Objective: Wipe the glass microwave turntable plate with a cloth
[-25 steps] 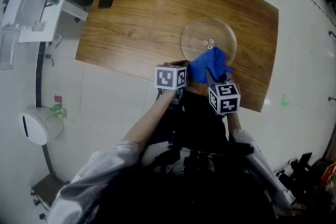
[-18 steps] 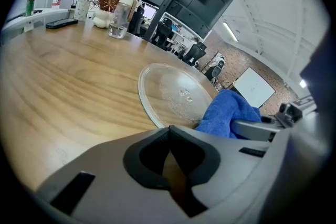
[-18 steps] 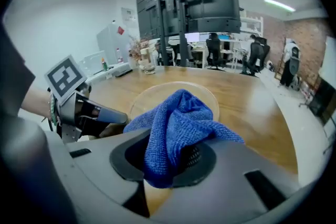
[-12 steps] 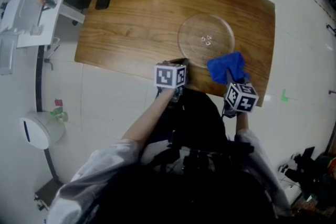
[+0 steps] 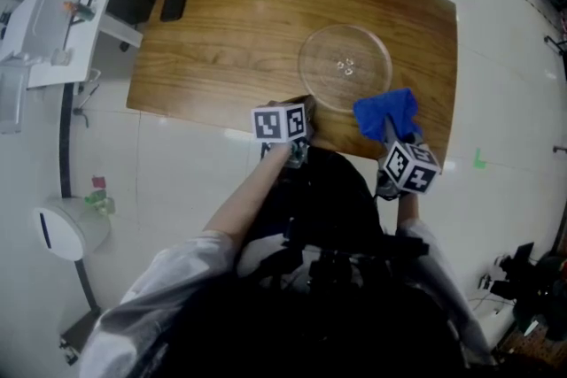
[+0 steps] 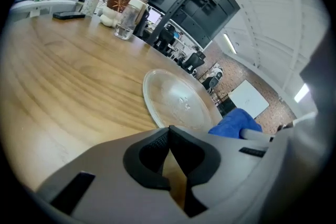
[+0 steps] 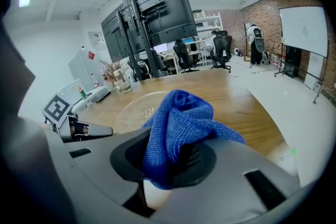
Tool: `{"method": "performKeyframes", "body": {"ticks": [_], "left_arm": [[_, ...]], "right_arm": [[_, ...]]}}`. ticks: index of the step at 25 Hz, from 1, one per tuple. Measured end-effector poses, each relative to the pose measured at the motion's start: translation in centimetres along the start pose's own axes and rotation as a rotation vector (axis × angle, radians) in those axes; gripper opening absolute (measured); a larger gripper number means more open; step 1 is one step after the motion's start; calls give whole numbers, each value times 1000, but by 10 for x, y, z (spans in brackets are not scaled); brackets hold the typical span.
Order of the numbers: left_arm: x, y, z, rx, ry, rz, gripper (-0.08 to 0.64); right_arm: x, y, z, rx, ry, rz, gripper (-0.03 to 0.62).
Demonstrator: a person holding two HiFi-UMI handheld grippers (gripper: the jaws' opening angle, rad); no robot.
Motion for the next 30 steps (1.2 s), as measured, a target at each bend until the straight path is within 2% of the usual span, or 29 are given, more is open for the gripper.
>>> {"method": "performKeyframes", "body": {"ticks": [3,7,10,15,20,23,27,30], "left_arm": [[-9,-11,-2,-111,78,64,-5],[-30,-23,9,-234,247,174,-5],[-47,-23,19,-268,345,239,-5],[-76,-16,31,-246,401,273,-5],[-110,-15,39,-224,462,261,-5],[-123,0,38,-162,462,261,-5],[-130,35,36,-43,474,277,-5],[-131,70,39,-8,503,303,-5]], "right_arm": [[-11,-4,-2,9,21,4,83],[-29,-12,1,12,32,23,83],[-41,-15,11,35,53,25,83],[-67,-20,20,38,110,40,83],[-75,-21,26,64,113,-17,83],[-78,-14,30,73,92,-28,82],[-86,-8,32,97,120,-84,81],[-105,-3,33,82,153,-130,81]]}}
Point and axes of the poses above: the fingertips, and each gripper's own axes: x forward along the fingers, y to its right, z out of its underside, the point moved 9 cm from there along -x, backward along the fingers, and after that the axes turned 4 degrees about z, right-handed, at the moved point
